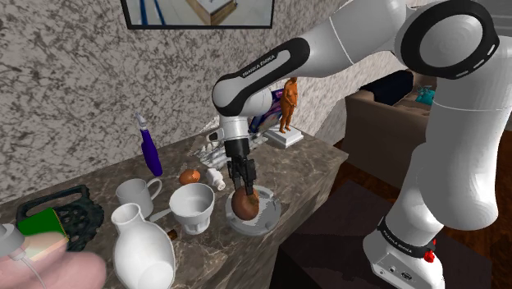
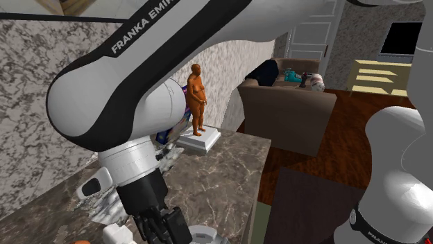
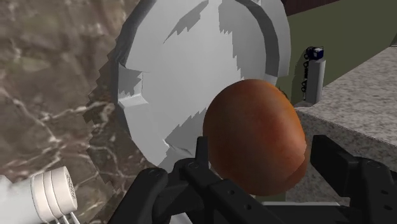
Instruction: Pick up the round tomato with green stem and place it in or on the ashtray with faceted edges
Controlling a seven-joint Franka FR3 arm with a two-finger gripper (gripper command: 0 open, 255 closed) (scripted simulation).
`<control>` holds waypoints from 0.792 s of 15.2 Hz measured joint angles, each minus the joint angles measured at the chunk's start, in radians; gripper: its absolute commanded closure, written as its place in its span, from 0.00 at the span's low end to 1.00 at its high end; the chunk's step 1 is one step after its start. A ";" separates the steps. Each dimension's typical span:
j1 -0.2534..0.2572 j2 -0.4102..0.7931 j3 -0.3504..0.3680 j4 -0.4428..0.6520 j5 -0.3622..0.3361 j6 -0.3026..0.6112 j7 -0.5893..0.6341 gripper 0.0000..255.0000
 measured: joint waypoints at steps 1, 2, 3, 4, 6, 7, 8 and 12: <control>0.001 0.003 0.001 -0.003 0.000 0.001 -0.001 0.00; 0.001 0.006 0.001 -0.003 -0.001 0.002 -0.001 0.00; 0.002 0.007 0.001 -0.004 -0.001 0.002 -0.001 0.00; 0.002 0.008 0.002 -0.004 -0.001 0.002 -0.001 0.00; 0.002 0.006 0.002 -0.005 -0.001 0.001 -0.001 0.00; -0.002 0.003 -0.001 0.006 -0.005 -0.014 0.001 0.00; -0.006 0.006 -0.004 0.029 -0.009 -0.035 0.005 0.00; -0.022 0.005 -0.015 0.101 -0.025 -0.110 0.014 0.00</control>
